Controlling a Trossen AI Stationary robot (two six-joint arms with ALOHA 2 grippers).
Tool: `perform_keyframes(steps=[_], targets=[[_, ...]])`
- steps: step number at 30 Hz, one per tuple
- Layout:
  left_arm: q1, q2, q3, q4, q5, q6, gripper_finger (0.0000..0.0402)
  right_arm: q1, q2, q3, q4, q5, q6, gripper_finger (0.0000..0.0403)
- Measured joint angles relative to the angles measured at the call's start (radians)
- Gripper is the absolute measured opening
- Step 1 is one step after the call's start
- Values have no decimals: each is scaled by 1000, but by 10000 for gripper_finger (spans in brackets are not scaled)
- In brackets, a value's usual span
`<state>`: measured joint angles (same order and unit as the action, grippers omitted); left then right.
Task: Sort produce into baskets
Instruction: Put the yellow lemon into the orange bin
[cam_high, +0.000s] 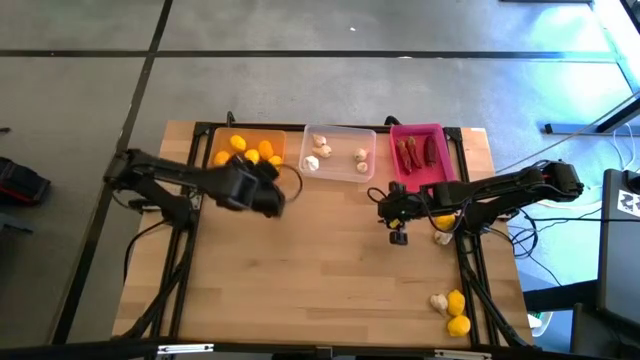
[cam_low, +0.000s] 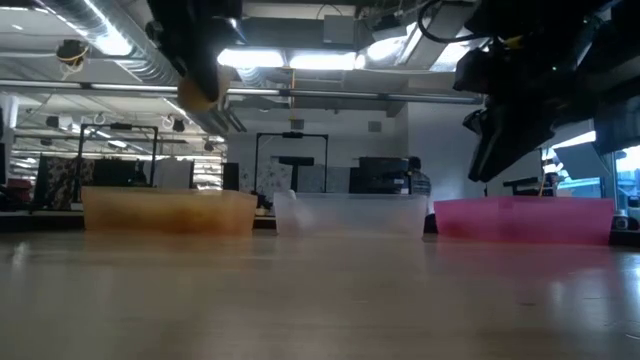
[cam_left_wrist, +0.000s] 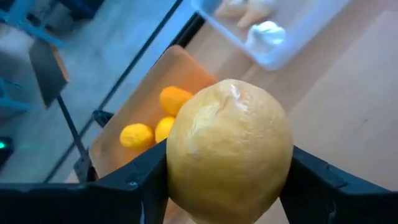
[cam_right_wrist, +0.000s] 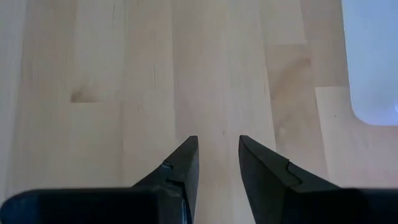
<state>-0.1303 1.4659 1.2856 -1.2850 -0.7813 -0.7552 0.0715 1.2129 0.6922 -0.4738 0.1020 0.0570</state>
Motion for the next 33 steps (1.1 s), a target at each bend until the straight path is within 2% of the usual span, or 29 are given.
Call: perform_keyframes(steps=[3,6,12,17,23,27,33], targets=[[74,-87,-74,64,26,72,232,0,0,0,1,4,-1,111],[171,-171,-177,211,70,185,233,0,0,0,7,42,-3,111],[402,-274,-398,597,326,385,233,0,0,0,14,125,7,111],[564,-256,-496,793,426,415,233,0,0,0,42,237,7,111],[724,-196,-542,964,488,471,233,-1,0,0,63,291,6,111],[771,-145,-543,968,489,503,233,-2,0,0,64,308,23,111],[781,-66,-543,984,486,506,233,-12,0,0,107,305,24,111]])
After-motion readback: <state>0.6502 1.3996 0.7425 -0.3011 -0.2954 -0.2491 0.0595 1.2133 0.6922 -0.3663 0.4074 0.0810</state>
